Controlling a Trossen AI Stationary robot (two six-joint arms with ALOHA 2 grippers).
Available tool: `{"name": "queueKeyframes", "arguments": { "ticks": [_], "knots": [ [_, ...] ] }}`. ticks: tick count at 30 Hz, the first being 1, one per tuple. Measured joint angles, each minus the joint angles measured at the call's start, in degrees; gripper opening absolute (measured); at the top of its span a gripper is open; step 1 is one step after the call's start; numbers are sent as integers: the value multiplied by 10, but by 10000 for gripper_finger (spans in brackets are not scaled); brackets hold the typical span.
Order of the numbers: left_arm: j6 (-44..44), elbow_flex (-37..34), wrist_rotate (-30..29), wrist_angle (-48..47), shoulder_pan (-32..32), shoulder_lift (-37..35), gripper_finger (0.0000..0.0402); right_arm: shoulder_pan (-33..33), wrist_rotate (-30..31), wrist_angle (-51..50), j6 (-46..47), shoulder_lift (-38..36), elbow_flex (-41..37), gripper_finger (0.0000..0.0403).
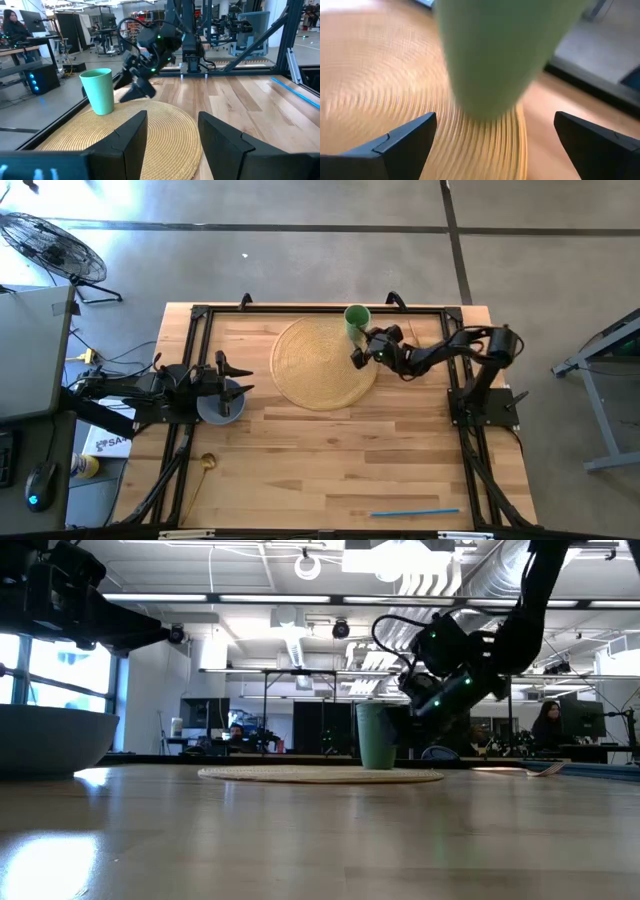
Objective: Pick & Place Utensil
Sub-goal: Put the blue straw into the green cup on the brown mat
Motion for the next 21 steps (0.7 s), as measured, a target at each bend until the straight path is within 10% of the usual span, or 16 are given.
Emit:
{"name": "queueKeyframes", "arguments": {
  "ticks": [13,21],
  "knots": [
    [0,0,0,0,0,0,172,251,-94,-428,181,-241,1,370],
    [0,0,0,0,0,0,172,451,-133,-540,351,-249,57,319]
  ]
}}
